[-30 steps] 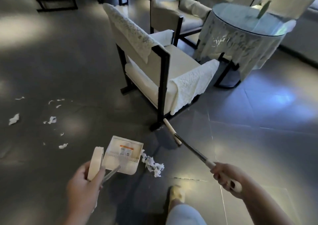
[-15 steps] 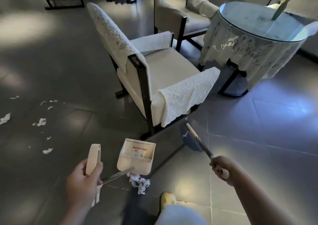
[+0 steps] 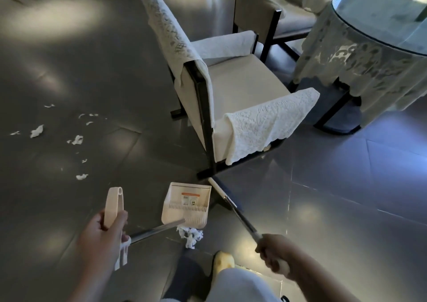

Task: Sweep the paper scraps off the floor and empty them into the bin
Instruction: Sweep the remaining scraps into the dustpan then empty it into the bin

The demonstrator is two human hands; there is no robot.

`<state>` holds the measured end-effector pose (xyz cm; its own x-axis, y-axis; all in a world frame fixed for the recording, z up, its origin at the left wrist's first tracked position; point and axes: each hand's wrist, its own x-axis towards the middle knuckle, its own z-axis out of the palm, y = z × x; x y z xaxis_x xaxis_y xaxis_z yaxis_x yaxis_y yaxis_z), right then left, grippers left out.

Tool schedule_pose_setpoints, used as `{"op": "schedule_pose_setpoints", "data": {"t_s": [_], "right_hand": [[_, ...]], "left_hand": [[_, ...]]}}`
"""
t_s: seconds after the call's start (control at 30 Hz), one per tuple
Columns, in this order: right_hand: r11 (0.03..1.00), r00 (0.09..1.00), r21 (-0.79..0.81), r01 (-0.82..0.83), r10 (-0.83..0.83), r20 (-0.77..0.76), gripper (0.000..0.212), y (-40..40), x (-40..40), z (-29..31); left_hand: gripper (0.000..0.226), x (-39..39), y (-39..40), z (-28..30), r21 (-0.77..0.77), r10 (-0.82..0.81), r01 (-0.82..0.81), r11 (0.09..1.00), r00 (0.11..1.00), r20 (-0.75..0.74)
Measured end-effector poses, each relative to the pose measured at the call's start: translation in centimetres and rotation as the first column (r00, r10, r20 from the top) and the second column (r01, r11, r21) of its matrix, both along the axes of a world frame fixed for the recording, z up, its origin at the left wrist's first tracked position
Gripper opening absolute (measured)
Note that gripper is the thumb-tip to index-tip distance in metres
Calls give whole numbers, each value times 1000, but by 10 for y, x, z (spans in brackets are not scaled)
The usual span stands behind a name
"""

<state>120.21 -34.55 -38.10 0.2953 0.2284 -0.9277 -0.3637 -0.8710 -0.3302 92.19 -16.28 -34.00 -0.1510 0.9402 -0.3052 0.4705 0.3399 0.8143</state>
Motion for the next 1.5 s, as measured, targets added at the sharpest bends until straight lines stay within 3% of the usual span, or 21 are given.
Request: {"op": "schedule_pose_setpoints", "data": {"t_s": [0.13, 0.23, 0.33, 0.43, 0.53, 0.67, 0.93, 1.1, 1.13, 1.23, 1.5], "right_hand": [[999, 999, 36, 31, -32, 37, 9, -17, 9, 26], [998, 988, 5, -64, 62, 140, 13, -13, -26, 24], [999, 987, 0, -32, 32, 157, 16, 11, -71, 13], [999, 989, -43, -31, 37, 145, 21, 25, -121, 6], [982, 977, -78, -170, 178, 117, 17, 20, -176, 6], [983, 985, -83, -161, 166, 54, 20, 4, -224, 17], [994, 993, 3, 106, -106, -58, 35, -43, -254, 50], [981, 983, 70, 181, -178, -36, 6, -40, -296, 38], [974, 976, 65, 217, -214, -50, 11, -35, -301, 33], [914, 900, 8, 405, -397, -179, 30, -19, -315, 24], [809, 777, 62, 584, -535, -330, 25, 18, -366, 23]], "left_hand": [[7, -29, 3, 1, 25, -46, 46, 999, 999, -17], [7, -56, 7, 3, 50, -63, 63, 997, 998, -1], [9, -85, 14, 3, 47, -85, 84, 995, 996, 7], [10, -121, 22, -2, 48, -102, 102, 994, 995, -7], [10, -160, 30, -1, 24, -140, 139, 990, 990, 31], [14, -205, 42, -6, -10, -175, 176, 984, 982, 71], [20, -245, 53, -21, -51, -250, 251, 967, 968, 11], [19, -264, 38, -20, -43, -204, 204, 978, 979, 4], [18, -269, 34, -19, -36, -188, 188, 982, 982, 2], [10, -289, 24, -13, 7, -107, 107, 994, 994, 10], [14, -347, 17, -13, 7, 28, -28, 1000, 999, 45]]}}
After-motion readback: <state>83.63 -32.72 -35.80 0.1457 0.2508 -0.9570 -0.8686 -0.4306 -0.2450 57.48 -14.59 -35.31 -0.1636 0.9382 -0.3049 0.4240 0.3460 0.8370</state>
